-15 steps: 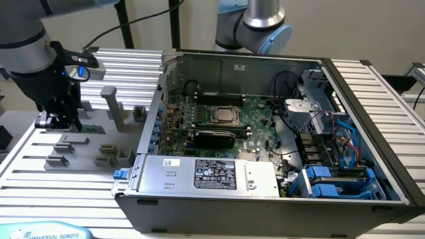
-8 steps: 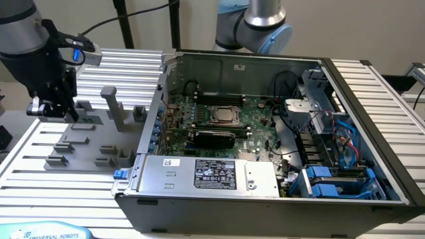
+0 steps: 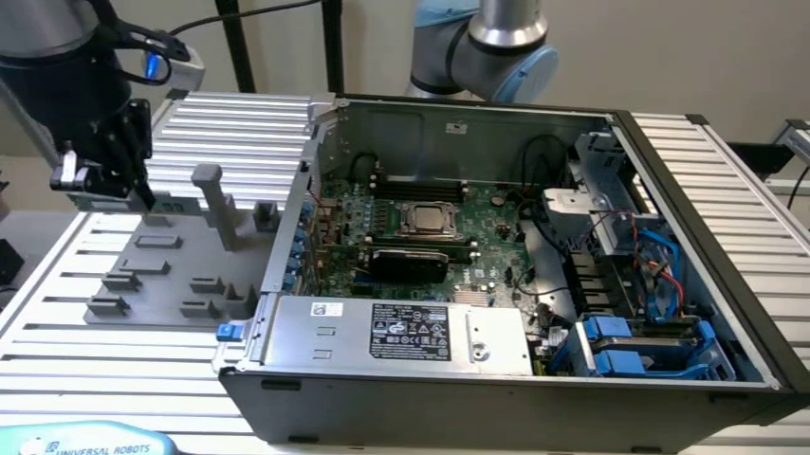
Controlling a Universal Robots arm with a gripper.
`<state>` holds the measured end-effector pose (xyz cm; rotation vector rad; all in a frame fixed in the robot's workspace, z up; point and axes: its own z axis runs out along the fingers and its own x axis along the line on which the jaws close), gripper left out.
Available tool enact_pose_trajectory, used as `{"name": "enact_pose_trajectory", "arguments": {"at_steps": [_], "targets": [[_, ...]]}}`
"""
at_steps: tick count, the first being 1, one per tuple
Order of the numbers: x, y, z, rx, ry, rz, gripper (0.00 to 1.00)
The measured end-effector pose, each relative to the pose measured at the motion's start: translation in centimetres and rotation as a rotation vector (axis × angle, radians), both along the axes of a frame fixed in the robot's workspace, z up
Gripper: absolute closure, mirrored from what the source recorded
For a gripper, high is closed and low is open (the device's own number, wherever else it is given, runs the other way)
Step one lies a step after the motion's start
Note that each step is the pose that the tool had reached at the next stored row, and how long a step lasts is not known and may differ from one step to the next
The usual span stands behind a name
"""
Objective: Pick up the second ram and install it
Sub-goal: 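Pick up the second ram and move it above second insertion slot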
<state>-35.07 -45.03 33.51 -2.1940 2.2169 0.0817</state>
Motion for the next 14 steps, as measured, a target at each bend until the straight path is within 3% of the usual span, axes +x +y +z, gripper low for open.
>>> {"name": "enact_pose_trajectory", "arguments": {"at_steps": [14], "targets": [[4.6, 0.00, 5.55, 0.0016, -0.0001, 0.000, 0.86]]}}
